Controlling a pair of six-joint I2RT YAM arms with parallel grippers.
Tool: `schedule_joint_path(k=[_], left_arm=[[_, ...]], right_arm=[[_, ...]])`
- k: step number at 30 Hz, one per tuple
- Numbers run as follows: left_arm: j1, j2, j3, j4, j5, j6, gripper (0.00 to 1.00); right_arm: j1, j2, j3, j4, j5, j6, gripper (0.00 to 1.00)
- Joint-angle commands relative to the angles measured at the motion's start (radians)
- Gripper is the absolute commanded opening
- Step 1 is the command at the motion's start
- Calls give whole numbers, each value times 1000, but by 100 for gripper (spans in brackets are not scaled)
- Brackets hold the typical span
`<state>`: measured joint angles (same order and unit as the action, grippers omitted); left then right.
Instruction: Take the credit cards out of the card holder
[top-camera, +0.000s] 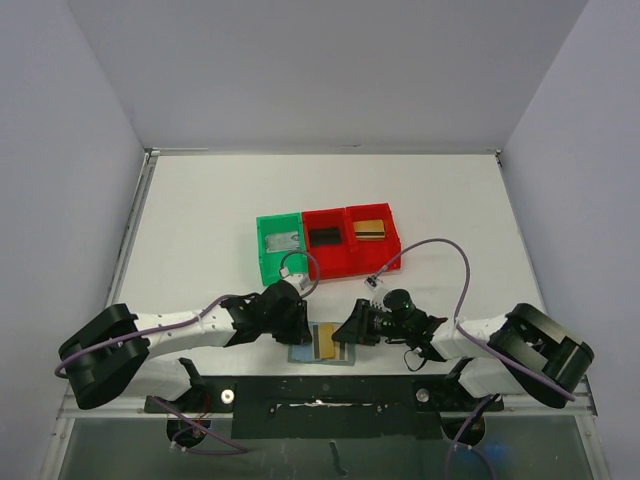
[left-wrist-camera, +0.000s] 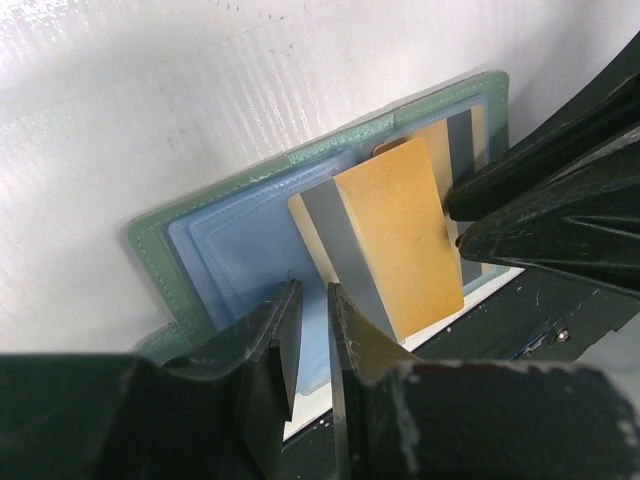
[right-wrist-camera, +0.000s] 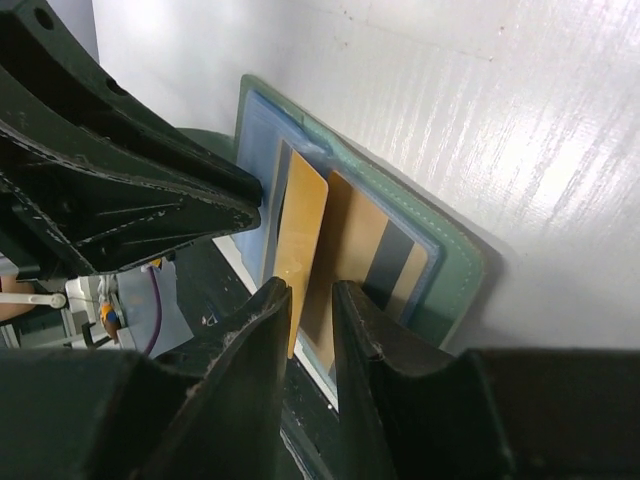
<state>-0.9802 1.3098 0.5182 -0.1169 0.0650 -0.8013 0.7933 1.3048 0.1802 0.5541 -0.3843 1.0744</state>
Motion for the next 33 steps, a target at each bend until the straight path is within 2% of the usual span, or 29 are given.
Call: schedule_joint_path(k=[1,13,15,17,19,26,33], left_arm=[[-2,0,17,-28,-42,26,17],[-3,-15,-5,10,-38,-1,16],[-3,-15,-9,9,-42,-1,16],[-4,-20,-9,-2,-50,-4,16],[-5,-30,-13,-16,-70,-2,16],[-3,-42,17,-169,-208,52,16],[-3,-51,23,-145,-211,50,16]], right_arm=[[17,33,-3,119,-34,19,25],[64,187,21,299,26,111,20],[64,214,24,323,33,128,15],[64,233,20,361,27,135,3],[64,232,8,381,31,140,0],[42,160,-44,347,15,114,0],[19,49,-40,179,5,39,0]])
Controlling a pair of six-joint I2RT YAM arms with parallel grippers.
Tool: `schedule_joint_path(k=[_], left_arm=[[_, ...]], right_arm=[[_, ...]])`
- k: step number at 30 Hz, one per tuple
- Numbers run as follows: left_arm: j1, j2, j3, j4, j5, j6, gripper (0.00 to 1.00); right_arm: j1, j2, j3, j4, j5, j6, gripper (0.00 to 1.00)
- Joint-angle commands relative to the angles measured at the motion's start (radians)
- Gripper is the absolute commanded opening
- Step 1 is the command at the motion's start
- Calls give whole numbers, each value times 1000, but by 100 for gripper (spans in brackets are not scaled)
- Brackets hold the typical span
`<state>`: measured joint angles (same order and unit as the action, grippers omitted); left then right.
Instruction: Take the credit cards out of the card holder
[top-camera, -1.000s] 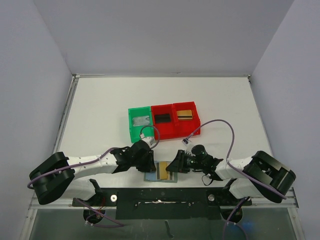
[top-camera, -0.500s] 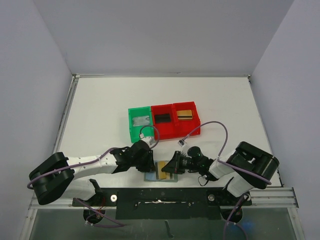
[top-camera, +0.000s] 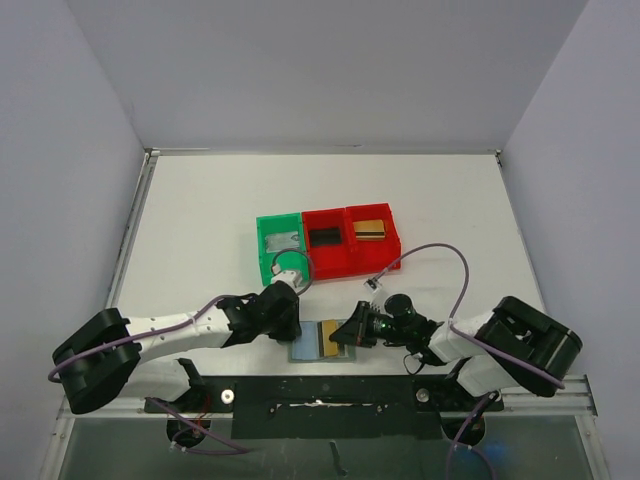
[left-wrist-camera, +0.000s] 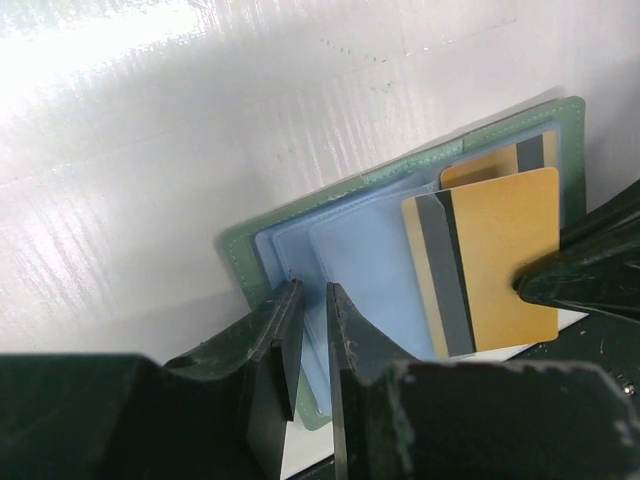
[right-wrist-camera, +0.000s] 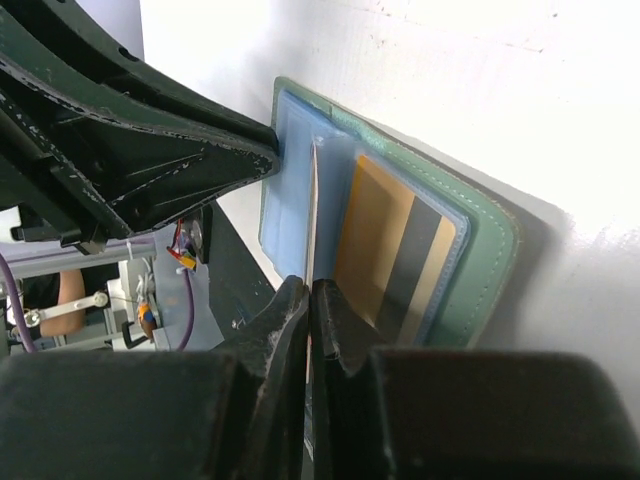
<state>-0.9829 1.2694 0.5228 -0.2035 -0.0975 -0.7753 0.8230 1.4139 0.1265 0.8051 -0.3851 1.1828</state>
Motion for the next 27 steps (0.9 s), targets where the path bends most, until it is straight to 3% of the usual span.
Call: schedule_joint_path(k=[1,10,16,19,22,27], left_arm=[[-2,-15,19,-46,-47,17,16],[-5,-157,12,69,-2,-54,29],[-2,-144,-40,341,151,-110,35],[-6,-59,-9,324,175,-119,26],[-10,-8,-21,299,168,-121,13],[-11,49,-28,227,144,-80,6]], right_arm=[[-12,-71,21,-93,5,-81,0],[-33,-163,64,-219,18,-137,0],[-34,-106,97,-289,53,-151,0],[-33,-84,69,-184,51,-111,2],[-30,-80,67,-196,91,-96,4],[-33,-63,62,-169,81,-95,11]])
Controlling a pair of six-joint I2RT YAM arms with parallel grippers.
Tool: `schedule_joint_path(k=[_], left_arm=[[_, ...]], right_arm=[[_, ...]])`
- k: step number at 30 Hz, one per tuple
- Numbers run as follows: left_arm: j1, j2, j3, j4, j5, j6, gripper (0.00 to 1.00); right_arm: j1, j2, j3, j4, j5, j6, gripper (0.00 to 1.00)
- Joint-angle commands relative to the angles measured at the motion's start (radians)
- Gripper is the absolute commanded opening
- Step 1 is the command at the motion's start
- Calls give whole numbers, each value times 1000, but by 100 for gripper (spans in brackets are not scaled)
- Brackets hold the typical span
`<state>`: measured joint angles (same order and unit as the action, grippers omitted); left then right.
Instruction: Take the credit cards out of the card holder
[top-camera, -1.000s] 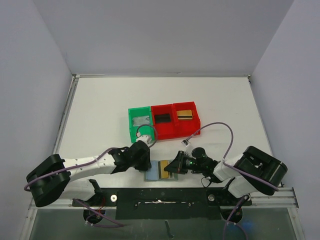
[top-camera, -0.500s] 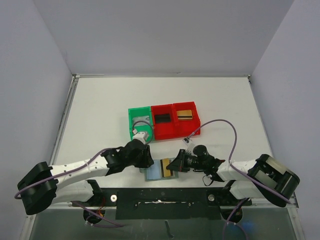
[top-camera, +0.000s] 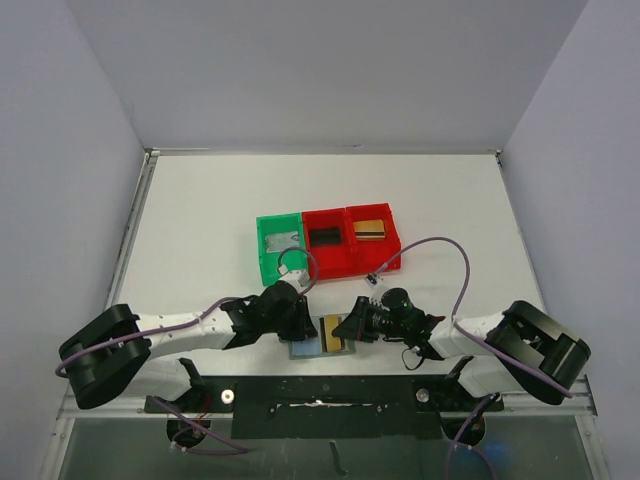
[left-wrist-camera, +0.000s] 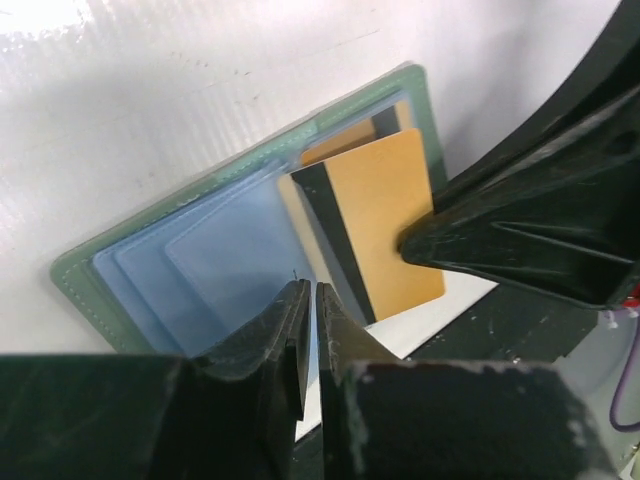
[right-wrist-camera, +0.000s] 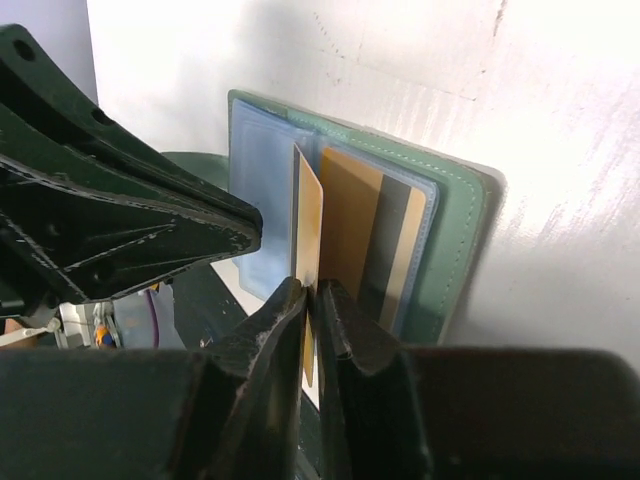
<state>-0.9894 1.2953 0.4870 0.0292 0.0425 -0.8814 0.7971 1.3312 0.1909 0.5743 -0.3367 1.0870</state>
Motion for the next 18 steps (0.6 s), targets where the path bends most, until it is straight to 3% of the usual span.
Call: schedule_joint_path(k=[1,8,11,15,18], left_arm=[[-6,34,10,-12,5,32,6],[-25,108,71,-103,-66,70,3],[-28,112,74,-118,-83,77,3],[-28,104,71,-130,-92,76,3],[-28,93,69,-141,-113,75,3]], right_arm=[[-8,26,-4,73,25,2,13],[-10,83,-6,156,-6,27,25],[-10,116,-3,198,-21,35,25],[-11,136,5,225,-40,37,7],[-12,114,-13,221,-23,45,2]])
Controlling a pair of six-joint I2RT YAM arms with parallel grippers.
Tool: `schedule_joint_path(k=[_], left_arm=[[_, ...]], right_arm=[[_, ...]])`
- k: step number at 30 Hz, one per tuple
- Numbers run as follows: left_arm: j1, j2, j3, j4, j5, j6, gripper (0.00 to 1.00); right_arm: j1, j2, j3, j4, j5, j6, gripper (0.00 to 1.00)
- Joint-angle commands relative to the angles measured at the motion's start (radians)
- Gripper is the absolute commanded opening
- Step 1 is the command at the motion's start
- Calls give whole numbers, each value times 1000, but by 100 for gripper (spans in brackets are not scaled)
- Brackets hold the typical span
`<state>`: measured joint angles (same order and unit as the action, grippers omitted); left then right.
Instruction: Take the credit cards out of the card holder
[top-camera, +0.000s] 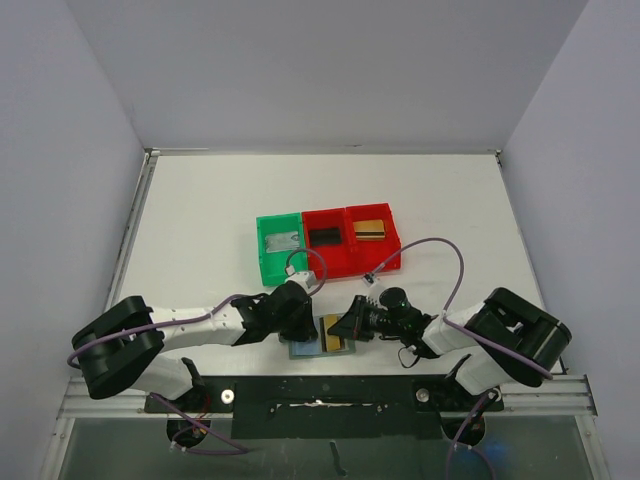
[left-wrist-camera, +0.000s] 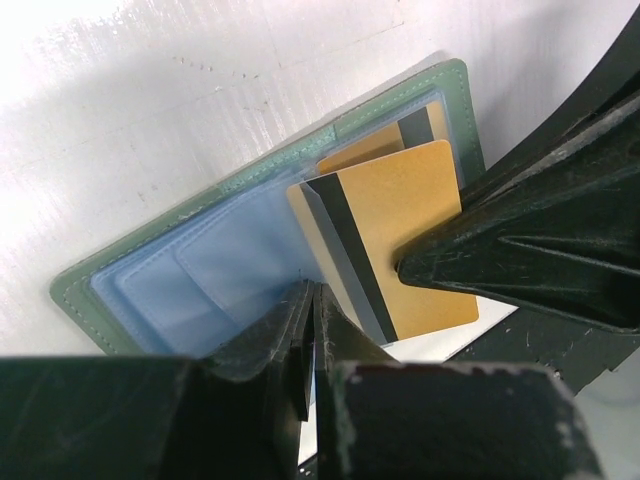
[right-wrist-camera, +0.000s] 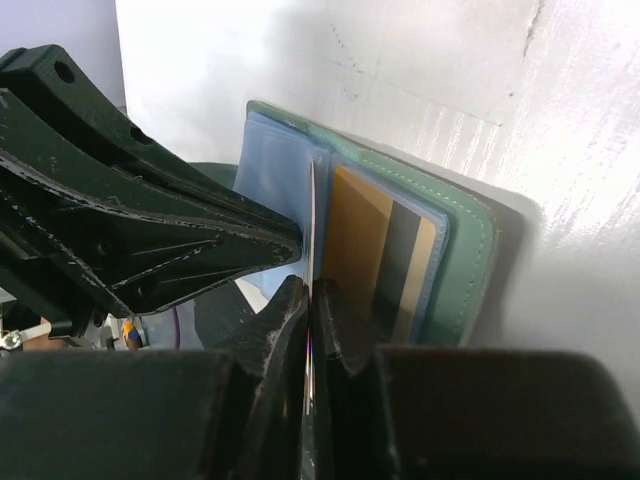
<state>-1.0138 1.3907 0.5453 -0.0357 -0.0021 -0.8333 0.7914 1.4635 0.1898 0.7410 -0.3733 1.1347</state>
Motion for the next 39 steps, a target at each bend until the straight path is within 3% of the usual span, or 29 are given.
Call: schedule_joint_path(k=[1,14,19,23,26,31,39], left_arm=[[-3,-7,11,-82,-77,26,3],[-3,-117,11,-147,-171,6,4],[-2,-186,42,-145,-183,-4,14],[-3,-217,46,-9,-99,-12,25],[-3,-188,43,118,2,-20,32],[-10,-78,44,236,89,-61,32],[-16,3,-11,124,7,-63,32]], right_arm=[[-8,-31,-12,35,20,-7,1],[-47,-322,-9,-308,76,-103,0],[-57,-446,13,-480,164,-121,0],[-61,-544,16,-585,232,-130,0],[-63,-612,8,-628,277,-122,0],[-69,-736,-15,-671,344,-116,0],[-78,-887,-8,-762,436,-132,0]])
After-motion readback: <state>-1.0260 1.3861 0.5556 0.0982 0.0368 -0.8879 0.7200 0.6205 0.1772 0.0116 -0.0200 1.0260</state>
